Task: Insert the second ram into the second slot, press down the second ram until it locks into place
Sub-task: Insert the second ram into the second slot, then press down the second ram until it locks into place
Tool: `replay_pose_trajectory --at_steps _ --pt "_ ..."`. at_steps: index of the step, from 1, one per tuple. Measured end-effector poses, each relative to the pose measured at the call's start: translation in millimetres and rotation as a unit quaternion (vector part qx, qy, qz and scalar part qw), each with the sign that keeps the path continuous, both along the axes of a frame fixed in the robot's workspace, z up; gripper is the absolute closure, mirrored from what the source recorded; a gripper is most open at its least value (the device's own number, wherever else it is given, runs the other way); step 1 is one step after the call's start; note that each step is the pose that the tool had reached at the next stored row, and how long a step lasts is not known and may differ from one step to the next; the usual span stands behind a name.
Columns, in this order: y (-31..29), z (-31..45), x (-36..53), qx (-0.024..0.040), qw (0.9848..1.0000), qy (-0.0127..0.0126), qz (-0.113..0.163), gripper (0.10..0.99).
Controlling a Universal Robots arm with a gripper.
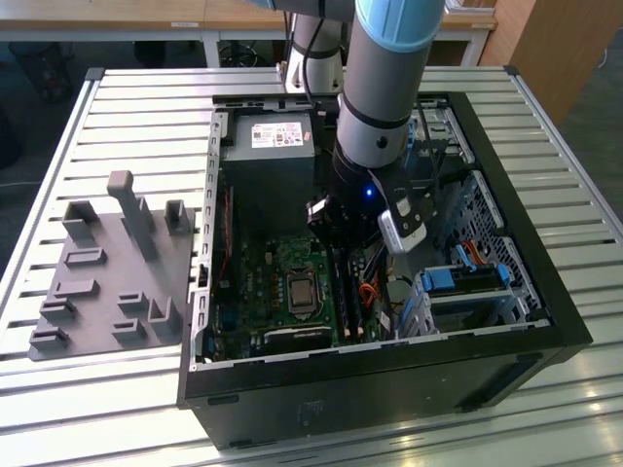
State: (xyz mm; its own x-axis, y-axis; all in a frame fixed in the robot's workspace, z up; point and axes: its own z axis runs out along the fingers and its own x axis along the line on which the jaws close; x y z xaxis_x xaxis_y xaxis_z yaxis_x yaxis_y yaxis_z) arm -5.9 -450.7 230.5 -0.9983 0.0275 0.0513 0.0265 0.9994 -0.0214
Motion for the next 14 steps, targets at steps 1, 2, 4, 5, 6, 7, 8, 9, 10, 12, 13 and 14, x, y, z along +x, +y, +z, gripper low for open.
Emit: replay_pose_trajectory --at_steps 1,2,4,5,6,7,8,9,10,12,13,14 --pt "0.0 1.1 0.0 0.0 1.0 0.0 0.0 0.98" --pt "0.0 2.4 0.0 0.0 1.0 0.0 0.0 0.98" --pt "0.0 4.8 0.0 0.0 1.0 0.0 0.0 0.98" --pt "0.0 6.0 0.0 0.0 1.0 0.0 0.0 0.98" --pt "0.0 6.8 0.0 0.0 1.0 0.0 0.0 0.98" --pt "0.0 7.6 0.0 0.0 1.0 0.0 0.0 0.98" --pt "0.0 8.0 0.0 0.0 1.0 0.0 0.0 0.98" --pt "0.0 8.6 0.0 0.0 1.0 0.0 0.0 0.98" --pt "0.0 8.9 0.0 0.0001 1.0 0.0 0.0 0.98" --pt "0.0 9.1 0.0 0.0002 1.0 0.0 0.0 0.98" --pt "0.0 9.4 0.0 0.0 1.0 0.0 0.0 0.98" --pt "0.0 9.5 0.0 0.0001 1.0 0.0 0.0 0.98"
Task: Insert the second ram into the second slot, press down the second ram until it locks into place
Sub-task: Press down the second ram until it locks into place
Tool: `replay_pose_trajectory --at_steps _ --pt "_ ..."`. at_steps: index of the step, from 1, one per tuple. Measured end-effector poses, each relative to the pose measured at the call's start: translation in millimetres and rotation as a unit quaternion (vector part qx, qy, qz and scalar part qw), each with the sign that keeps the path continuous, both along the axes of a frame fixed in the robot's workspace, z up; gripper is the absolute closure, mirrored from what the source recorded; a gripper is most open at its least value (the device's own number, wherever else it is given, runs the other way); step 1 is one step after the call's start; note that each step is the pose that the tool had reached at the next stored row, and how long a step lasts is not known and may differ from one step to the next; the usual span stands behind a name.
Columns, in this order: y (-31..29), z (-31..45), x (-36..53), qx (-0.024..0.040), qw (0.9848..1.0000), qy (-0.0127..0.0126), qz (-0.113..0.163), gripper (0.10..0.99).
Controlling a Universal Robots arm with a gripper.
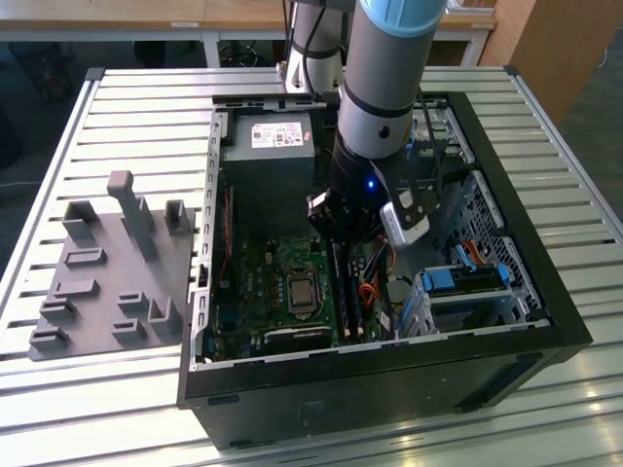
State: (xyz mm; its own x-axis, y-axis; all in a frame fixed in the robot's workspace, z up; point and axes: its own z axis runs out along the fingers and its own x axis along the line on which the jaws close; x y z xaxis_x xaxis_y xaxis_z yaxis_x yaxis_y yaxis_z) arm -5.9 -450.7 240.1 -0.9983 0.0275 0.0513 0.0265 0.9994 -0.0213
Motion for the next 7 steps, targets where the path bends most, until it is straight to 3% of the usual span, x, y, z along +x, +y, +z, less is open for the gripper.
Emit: replay_pose_trajectory --at_steps 7 --pt "0.0 0.9 0.0 -0.0001 1.0 0.0 0.0 0.98"
